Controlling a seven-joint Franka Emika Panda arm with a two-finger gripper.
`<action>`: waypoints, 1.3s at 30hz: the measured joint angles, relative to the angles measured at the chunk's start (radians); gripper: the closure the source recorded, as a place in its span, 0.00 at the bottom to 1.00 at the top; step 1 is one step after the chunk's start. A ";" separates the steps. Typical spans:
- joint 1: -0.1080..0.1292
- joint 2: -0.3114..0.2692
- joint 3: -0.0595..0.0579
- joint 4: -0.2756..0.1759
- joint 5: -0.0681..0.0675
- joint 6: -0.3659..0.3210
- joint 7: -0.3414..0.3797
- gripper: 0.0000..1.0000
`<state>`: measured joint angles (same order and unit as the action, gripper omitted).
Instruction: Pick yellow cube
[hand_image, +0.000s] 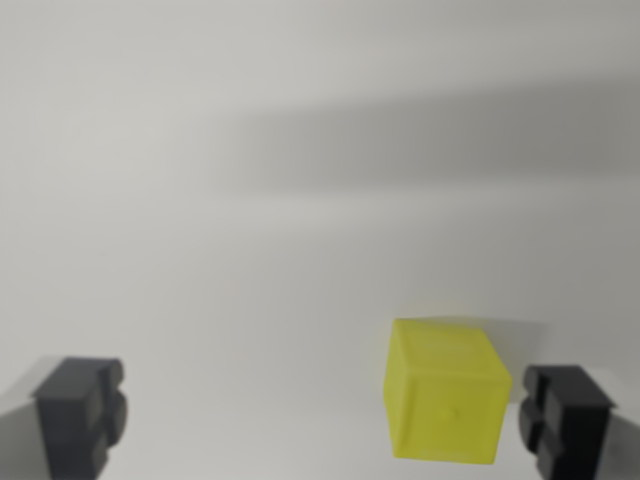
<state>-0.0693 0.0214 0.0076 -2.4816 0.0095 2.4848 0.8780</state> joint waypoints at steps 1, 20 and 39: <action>-0.002 -0.001 0.000 -0.010 0.000 0.009 0.000 0.00; -0.051 0.009 0.000 -0.175 -0.002 0.191 -0.006 0.00; -0.113 0.073 0.000 -0.309 -0.007 0.396 -0.022 0.00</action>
<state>-0.1818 0.0948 0.0073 -2.7901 0.0021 2.8809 0.8561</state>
